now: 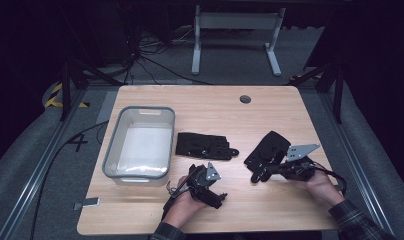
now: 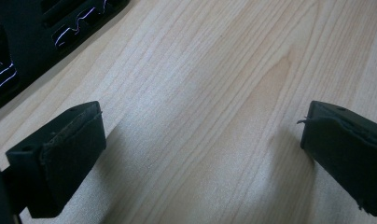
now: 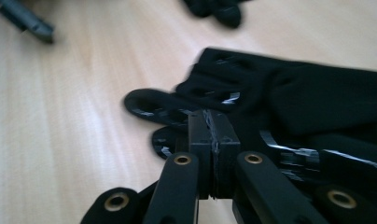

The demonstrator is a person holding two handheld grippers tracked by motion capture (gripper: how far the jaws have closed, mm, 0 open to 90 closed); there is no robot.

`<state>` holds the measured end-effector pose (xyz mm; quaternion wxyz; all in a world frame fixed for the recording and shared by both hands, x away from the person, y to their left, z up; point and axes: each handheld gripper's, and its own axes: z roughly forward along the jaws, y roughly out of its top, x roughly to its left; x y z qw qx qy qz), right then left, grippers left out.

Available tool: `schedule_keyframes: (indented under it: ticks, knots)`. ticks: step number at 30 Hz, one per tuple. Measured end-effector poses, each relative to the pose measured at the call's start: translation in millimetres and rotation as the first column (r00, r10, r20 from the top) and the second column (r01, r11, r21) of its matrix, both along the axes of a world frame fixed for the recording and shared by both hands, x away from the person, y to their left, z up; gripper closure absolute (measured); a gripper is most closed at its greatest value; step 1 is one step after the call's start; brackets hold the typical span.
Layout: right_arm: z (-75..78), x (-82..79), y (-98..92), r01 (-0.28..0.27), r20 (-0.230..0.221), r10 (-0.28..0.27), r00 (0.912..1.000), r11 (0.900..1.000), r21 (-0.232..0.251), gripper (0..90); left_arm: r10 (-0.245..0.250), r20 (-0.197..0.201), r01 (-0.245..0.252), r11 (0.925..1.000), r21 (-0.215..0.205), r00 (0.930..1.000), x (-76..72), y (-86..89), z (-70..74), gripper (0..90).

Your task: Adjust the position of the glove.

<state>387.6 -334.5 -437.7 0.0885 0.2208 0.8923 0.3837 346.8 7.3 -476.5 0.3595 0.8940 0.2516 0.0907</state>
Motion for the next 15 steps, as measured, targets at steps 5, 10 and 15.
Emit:
schedule_keyframes:
  ticks: [5, 10, 15]
  knots:
    - [7.2, 17.1, -24.4, 0.084, 0.027, -0.085, 0.9960, 0.996, 0.013, 89.9, 0.000, 0.000, 0.000, 1.0000, 0.000, 1.0000, 0.0, 0.0, 0.0, 0.2]
    - [9.6, 37.8, -40.6, 0.153, 0.043, -0.153, 0.9873, 0.988, 0.008, 89.9, 0.000, 0.000, 0.000, 1.0000, 0.000, 1.0000, 0.0, 0.0, 0.0, 0.2]
    - [7.9, 56.8, -49.0, 0.195, 0.048, -0.195, 0.9797, 0.981, -0.009, 90.0, 0.000, 0.000, 0.000, 1.0000, 0.000, 1.0000, 0.0, 0.0, 0.0, 0.2]
